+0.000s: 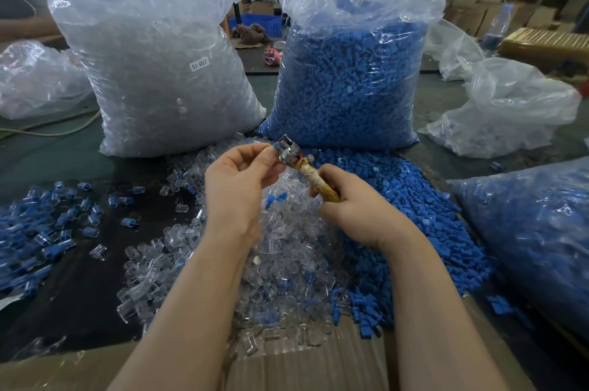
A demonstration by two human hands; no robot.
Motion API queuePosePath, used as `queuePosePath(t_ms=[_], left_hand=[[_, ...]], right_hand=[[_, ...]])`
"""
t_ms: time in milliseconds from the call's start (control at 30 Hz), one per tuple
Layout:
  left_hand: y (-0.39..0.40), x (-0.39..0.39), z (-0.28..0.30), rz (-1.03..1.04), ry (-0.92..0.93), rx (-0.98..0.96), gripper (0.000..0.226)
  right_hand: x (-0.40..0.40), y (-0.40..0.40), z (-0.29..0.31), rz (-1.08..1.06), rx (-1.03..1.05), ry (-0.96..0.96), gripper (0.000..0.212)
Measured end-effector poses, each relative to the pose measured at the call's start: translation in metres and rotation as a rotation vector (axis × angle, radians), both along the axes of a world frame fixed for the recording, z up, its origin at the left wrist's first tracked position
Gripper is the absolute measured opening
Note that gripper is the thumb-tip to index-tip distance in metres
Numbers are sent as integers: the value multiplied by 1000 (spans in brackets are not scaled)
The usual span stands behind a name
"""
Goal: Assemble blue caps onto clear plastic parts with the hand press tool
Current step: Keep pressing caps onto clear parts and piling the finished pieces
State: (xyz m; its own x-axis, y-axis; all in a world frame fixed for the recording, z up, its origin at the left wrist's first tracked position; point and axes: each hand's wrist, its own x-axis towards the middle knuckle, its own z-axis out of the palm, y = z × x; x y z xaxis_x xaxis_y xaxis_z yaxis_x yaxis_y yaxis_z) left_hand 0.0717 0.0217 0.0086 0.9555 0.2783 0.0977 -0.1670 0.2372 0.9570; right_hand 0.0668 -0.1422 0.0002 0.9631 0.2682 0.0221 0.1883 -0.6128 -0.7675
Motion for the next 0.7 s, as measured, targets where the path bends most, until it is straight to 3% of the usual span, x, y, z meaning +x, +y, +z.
queuePosePath(t_ms=[100, 300, 467, 567, 700], left_hand=[[19, 4, 1, 91, 34, 33, 8], [105, 14, -17, 372, 200, 336, 7], [146, 12, -34, 384, 506, 660, 15], [146, 6, -31, 474, 561, 904, 10], [145, 4, -28, 509, 626, 1020, 23]], right_hand=[[2, 0, -2, -49, -36, -5, 15], [9, -15, -6, -284, -162, -24, 10], [9, -24, -7, -370, -332, 15, 21], [8, -26, -7, -412, -417, 13, 18], [7, -27, -8, -490, -434, 16, 14]])
